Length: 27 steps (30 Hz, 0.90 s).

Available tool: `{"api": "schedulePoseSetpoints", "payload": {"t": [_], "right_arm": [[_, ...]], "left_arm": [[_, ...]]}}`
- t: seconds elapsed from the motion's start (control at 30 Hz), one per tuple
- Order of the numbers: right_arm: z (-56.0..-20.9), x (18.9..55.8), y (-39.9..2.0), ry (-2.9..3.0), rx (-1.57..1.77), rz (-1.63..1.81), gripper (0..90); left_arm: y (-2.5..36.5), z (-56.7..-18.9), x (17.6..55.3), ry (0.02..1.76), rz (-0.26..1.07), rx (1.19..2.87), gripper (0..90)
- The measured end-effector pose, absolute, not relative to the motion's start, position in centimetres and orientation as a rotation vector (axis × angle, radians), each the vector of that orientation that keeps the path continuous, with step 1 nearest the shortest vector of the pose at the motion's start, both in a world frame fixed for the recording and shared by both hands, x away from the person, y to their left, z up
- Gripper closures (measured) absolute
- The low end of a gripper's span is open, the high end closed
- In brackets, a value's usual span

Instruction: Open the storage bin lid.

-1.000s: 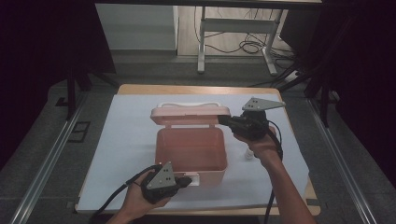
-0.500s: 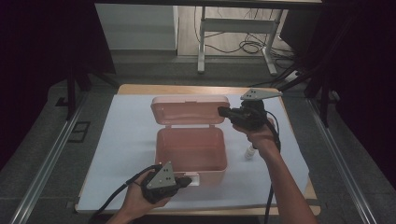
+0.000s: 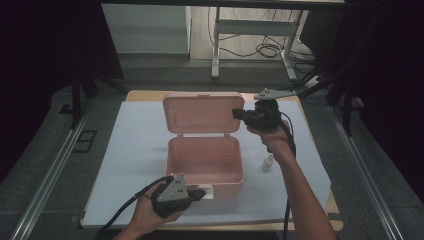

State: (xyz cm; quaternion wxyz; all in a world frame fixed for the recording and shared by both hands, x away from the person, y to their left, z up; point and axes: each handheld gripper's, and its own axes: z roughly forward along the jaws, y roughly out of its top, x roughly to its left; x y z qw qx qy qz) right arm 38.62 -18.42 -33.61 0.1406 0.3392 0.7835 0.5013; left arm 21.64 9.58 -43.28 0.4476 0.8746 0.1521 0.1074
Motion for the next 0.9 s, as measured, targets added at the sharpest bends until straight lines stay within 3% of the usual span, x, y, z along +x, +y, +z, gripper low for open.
{"api": "schedulePoseSetpoints", "payload": {"t": [0.43, 0.9], "right_arm": [[-35.0, 40.6, -18.6, 2.274, 1.078, 1.409, 89.4], [-35.3, 40.1, -19.3, 2.272, 1.081, 1.385, 89.2]], "left_arm": [[9.6, -43.3, 21.6, 0.379, 0.266, 2.164, 90.0], [9.5, -43.3, 21.7, 0.38, 0.267, 2.161, 90.0]]}}
